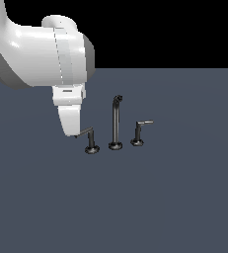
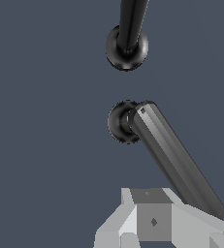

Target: Turn on the faucet by rotating a designated handle.

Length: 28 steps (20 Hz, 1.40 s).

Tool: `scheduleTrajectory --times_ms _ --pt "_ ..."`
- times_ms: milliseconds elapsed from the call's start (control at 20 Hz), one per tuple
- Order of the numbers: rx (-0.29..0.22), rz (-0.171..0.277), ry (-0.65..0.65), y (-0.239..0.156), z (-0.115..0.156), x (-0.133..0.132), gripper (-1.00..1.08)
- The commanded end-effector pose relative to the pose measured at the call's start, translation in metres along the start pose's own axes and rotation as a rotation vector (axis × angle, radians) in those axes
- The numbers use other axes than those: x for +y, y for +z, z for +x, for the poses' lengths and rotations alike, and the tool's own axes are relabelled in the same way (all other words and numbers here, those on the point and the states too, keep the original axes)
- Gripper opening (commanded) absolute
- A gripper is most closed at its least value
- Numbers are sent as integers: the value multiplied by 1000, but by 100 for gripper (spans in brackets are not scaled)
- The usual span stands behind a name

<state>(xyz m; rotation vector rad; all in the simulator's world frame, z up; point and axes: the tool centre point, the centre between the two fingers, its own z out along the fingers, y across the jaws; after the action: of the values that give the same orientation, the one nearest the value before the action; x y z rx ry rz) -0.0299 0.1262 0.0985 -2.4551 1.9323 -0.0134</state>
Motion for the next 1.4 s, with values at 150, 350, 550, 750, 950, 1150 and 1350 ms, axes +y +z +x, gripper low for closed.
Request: scheduleTrajectory --times_ms 150,350,550,750,950,1150,1350 --pt "4 -16 0 0 5 25 -100" --pt "4 -18 -1 0 6 35 -100" --pt "1 -12 -7 0 12 36 -100" --pt "2 -15 -5 -1 28 46 -100" --pt "4 -18 -2 -1 45 56 -100" --pt "-2 -14 -26 -1 38 49 -100" --pt "1 -17 -14 -1 64 45 -100"
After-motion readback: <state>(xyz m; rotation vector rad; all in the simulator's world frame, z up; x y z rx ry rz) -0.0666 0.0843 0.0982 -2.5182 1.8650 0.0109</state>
